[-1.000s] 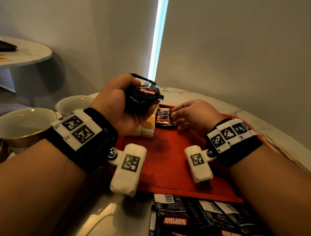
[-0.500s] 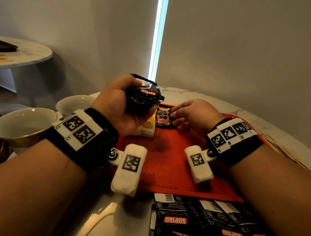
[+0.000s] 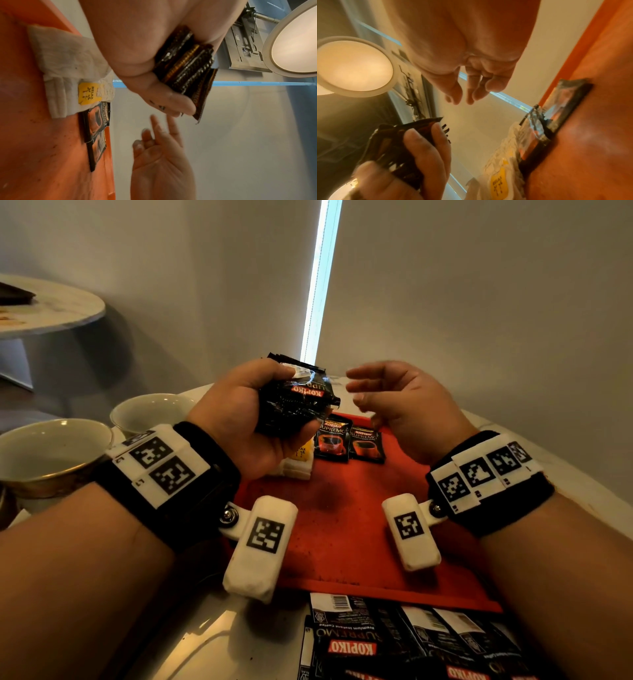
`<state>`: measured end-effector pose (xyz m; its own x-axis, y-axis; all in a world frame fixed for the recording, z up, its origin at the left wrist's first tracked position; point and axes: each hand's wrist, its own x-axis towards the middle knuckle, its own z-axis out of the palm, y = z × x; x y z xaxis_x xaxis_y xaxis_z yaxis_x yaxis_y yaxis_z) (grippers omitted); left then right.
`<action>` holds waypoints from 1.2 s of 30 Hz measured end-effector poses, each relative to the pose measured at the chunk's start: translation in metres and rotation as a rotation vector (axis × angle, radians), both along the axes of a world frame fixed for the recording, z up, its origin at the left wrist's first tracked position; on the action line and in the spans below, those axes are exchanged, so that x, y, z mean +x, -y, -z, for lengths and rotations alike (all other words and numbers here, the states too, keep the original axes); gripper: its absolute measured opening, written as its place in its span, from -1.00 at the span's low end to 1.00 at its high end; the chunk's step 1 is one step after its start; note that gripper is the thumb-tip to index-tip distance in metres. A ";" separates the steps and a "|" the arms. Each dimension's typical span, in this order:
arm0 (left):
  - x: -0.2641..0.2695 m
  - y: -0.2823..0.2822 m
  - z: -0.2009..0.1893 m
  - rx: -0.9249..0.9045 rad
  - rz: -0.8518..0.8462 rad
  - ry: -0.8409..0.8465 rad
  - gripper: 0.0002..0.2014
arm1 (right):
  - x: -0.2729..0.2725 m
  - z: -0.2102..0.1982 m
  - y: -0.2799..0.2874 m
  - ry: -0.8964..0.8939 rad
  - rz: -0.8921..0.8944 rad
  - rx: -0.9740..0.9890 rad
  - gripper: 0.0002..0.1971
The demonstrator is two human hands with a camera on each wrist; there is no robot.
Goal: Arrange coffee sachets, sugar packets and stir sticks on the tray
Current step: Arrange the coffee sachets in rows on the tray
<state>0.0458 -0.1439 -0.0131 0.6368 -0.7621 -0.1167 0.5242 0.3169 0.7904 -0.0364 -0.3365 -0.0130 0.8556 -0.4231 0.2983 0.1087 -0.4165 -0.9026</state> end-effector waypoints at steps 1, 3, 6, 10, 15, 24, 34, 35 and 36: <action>0.000 0.000 0.000 -0.009 0.000 -0.002 -0.68 | -0.002 -0.004 -0.004 0.044 -0.036 -0.038 -0.66; 0.001 -0.001 0.000 -0.020 0.004 -0.009 -0.63 | -0.006 -0.009 -0.010 0.104 -0.118 -0.081 -0.64; 0.001 -0.001 0.001 -0.017 0.023 -0.014 -0.58 | -0.010 -0.012 -0.016 0.113 -0.263 -0.084 -0.61; 0.003 0.000 0.003 -0.002 0.030 -0.011 -0.61 | -0.009 -0.010 -0.017 0.111 -0.223 -0.261 -0.64; 0.004 0.000 0.003 0.016 0.046 -0.012 -0.65 | -0.005 -0.008 -0.019 0.114 -0.188 -0.315 -0.74; 0.002 0.002 0.005 0.026 0.112 0.004 -0.54 | -0.004 -0.008 -0.016 0.229 -0.094 -0.243 -0.82; 0.005 0.004 0.005 0.054 0.108 -0.006 -0.42 | 0.001 0.005 0.003 0.260 0.127 0.016 -0.89; 0.006 0.004 0.005 0.052 0.103 -0.007 -0.42 | 0.004 0.009 0.008 0.250 0.148 0.086 -0.88; 0.006 0.003 0.005 0.051 0.100 -0.009 -0.43 | 0.007 0.014 0.015 0.245 0.169 0.161 -0.86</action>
